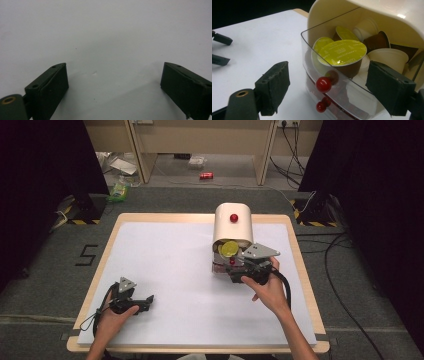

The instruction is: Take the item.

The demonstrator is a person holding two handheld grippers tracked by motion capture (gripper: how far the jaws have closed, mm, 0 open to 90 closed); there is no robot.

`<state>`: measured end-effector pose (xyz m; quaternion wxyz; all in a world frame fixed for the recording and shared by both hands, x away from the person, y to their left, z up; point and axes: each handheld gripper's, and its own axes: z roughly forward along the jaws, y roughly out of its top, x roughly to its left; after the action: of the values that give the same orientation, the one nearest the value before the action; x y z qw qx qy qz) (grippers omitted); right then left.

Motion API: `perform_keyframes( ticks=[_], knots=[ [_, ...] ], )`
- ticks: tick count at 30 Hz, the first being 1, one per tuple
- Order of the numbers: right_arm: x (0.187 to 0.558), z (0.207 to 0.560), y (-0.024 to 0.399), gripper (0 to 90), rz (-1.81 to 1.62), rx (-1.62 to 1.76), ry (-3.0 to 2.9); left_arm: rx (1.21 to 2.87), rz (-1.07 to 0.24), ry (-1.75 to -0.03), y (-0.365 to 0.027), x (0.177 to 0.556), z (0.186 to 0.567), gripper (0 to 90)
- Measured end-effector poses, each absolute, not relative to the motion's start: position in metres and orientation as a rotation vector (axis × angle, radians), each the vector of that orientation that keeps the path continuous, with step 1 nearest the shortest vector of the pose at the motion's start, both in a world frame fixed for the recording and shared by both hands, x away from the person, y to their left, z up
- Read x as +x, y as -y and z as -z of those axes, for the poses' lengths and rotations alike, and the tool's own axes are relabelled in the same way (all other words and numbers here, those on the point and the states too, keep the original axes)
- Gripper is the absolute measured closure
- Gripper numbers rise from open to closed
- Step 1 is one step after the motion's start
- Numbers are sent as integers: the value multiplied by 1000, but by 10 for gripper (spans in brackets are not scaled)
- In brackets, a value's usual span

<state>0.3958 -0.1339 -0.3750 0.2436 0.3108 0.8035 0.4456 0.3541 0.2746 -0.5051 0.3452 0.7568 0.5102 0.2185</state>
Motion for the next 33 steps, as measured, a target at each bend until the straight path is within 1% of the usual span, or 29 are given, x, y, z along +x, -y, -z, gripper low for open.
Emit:
perform_keyframes(
  ticks=[23, 33],
  knots=[
    [369, 377, 133, 191, -1198, 792, -2226, 1965, -567, -1323, -275, 354, 505, 73],
    [363, 377, 134, 191, -1209, 791, -2244, 1965, -567, -1323, -275, 354, 505, 74]
  ],
)
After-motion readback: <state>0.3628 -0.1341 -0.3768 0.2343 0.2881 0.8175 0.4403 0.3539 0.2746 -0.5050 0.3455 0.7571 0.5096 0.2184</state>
